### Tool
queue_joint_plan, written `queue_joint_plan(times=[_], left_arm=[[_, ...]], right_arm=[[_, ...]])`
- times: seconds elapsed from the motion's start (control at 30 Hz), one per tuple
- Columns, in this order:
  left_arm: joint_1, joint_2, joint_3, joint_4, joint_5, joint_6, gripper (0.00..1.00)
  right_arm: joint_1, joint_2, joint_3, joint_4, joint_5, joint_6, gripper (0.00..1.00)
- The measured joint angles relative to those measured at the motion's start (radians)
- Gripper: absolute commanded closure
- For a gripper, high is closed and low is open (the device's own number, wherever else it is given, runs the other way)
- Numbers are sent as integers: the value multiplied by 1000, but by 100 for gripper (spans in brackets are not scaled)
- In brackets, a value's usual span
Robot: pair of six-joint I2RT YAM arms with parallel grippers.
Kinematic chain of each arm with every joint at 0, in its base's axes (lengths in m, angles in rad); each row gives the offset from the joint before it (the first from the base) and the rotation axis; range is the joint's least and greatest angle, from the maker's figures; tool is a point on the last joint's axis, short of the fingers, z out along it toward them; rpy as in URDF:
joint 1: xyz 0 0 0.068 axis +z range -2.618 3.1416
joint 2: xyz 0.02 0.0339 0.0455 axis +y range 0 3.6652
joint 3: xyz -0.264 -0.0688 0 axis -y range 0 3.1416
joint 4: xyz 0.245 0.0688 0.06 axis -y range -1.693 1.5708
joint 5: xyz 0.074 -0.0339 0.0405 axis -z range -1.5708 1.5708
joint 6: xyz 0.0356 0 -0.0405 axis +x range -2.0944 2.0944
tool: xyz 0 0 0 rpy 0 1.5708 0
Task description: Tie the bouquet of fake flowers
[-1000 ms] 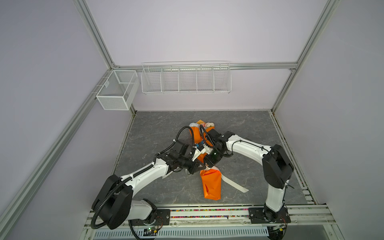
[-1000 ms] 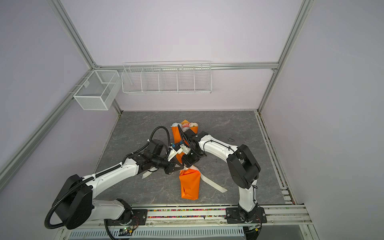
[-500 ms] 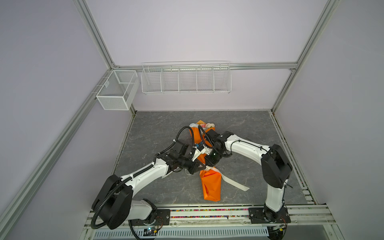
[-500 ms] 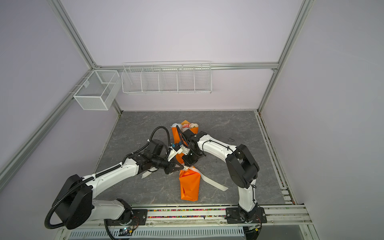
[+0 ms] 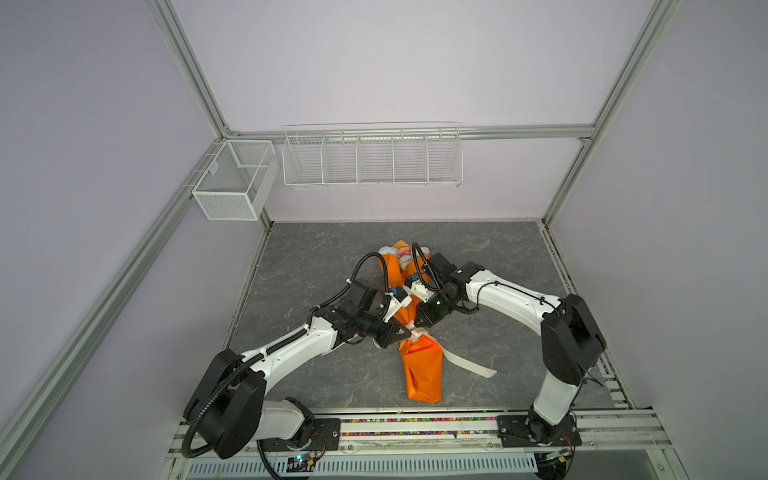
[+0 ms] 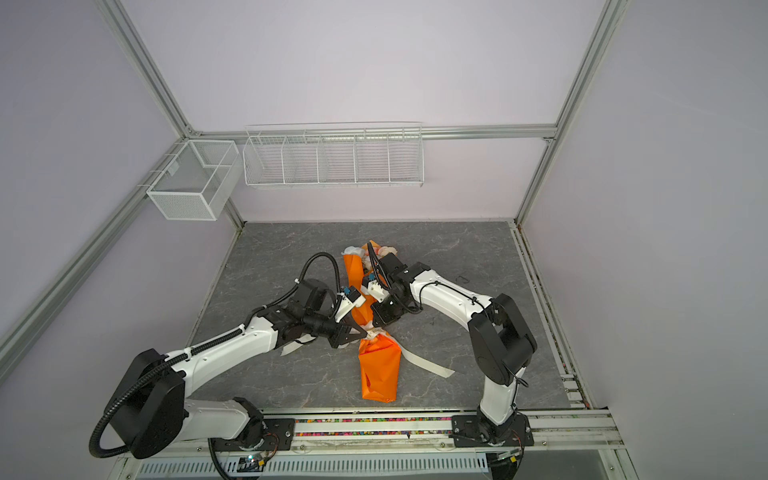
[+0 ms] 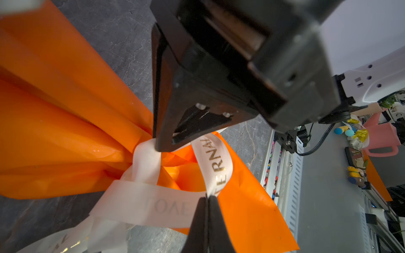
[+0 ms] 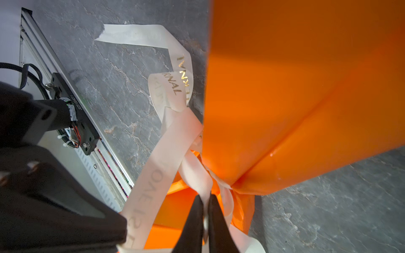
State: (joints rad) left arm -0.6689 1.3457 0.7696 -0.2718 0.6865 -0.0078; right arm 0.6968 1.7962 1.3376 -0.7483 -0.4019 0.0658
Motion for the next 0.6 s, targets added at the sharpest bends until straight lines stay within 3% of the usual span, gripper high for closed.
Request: queue_joint_plan(times=[0.07, 0.17, 0.37, 0.6], left_arm=[[0, 0, 0, -2, -10, 0, 69], [0, -1, 0, -19, -39, -17, 60], [29, -64, -10, -59, -106, -93, 59], [137, -235, -167, 1, -227, -372, 57]], right_arm=[[-5, -10, -31, 28, -7, 23, 92], [-19, -24, -63, 61, -13, 55, 92], [-29, -68, -97, 118, -19, 89, 92], [-30, -77, -117, 149, -27, 109, 92]])
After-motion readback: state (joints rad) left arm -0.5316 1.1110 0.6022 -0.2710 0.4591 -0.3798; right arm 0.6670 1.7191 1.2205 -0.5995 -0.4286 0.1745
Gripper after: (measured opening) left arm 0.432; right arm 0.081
